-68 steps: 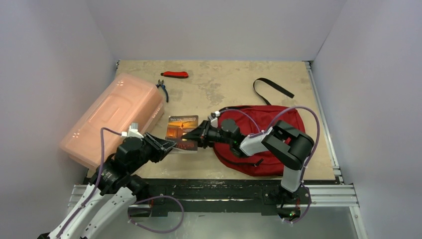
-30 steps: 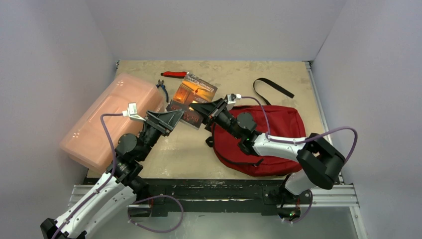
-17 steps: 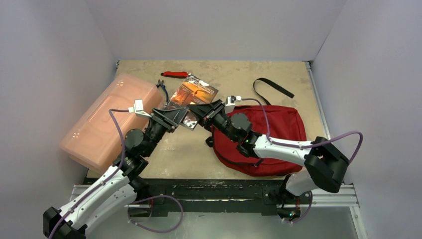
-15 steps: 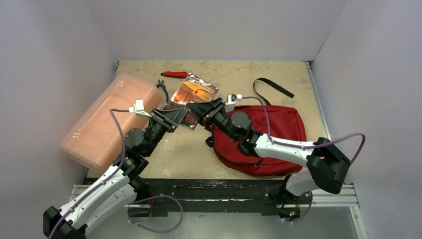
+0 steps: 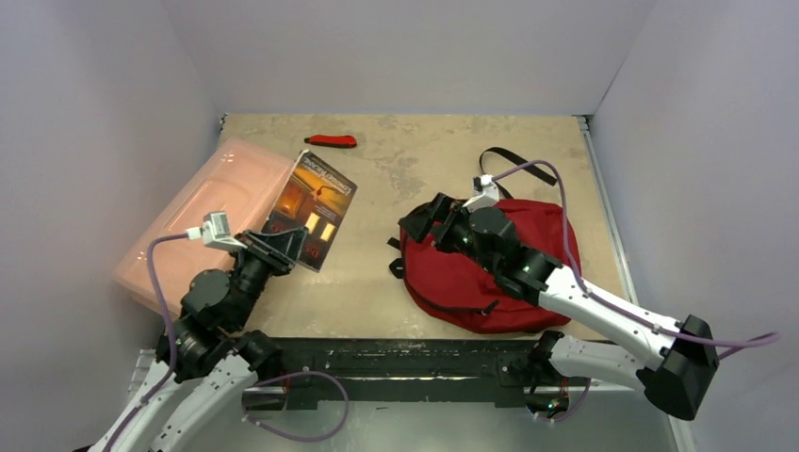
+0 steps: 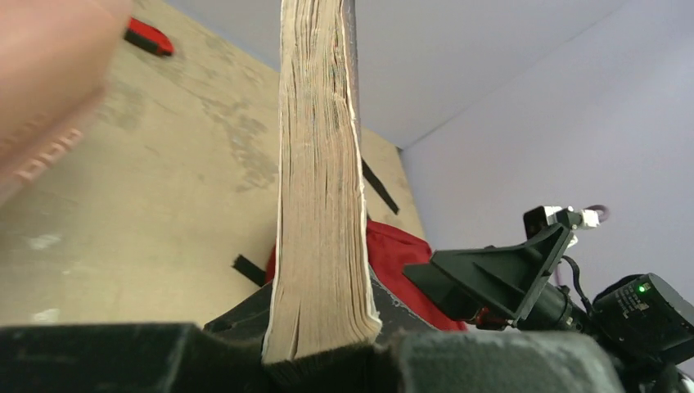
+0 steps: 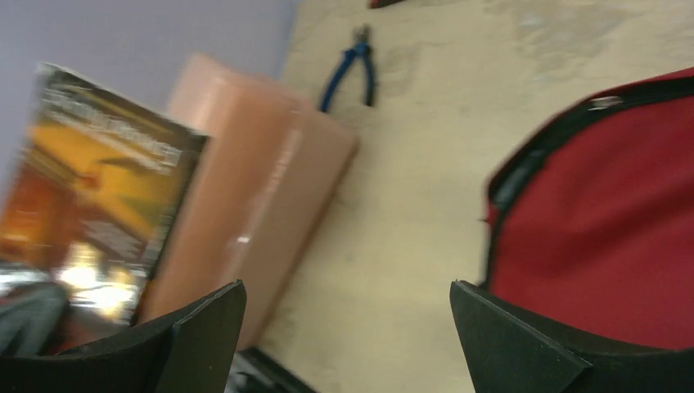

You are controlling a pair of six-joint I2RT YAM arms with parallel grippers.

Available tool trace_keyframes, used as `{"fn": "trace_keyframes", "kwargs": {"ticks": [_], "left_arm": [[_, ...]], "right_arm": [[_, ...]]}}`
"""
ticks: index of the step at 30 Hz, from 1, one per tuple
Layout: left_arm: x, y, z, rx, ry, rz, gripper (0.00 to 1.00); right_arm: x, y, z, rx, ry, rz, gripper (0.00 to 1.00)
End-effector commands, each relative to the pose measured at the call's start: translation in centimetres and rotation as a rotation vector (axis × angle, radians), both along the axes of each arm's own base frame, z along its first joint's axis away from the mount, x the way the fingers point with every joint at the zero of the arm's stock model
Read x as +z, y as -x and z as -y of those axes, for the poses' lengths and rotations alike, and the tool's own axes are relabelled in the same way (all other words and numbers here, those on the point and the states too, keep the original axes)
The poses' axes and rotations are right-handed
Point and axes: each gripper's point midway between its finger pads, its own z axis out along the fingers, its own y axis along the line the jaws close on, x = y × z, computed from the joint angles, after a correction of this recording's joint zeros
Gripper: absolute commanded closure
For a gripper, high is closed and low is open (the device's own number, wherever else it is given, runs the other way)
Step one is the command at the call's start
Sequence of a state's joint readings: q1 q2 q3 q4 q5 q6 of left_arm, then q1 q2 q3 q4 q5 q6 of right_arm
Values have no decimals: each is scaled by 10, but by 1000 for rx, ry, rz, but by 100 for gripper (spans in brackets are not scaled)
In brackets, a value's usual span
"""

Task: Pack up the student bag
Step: Pick up the book from the center of the board, then place the book in the student bag.

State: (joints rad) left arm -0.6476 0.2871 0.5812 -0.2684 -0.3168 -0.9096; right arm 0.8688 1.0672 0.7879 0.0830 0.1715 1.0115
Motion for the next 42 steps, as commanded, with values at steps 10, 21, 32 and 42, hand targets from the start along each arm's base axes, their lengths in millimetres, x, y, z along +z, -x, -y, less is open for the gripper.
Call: {"fn": "trace_keyframes", "kwargs": {"ticks": [10, 21, 32, 42], "left_arm": [[5, 39, -91, 218, -457, -196, 100], [-24, 49, -81, 165, -384, -275, 100], [-20, 48, -75, 140, -370, -276, 100], [-25, 45, -62, 92, -366, -303, 100]], "right_arm": [[-96, 13, 47, 194, 1160, 101, 3], [-147, 21, 31, 43, 1695, 79, 8], [-176, 22, 35, 33, 1748, 55, 41], [-132, 32, 30, 135, 1560, 77, 85]]}}
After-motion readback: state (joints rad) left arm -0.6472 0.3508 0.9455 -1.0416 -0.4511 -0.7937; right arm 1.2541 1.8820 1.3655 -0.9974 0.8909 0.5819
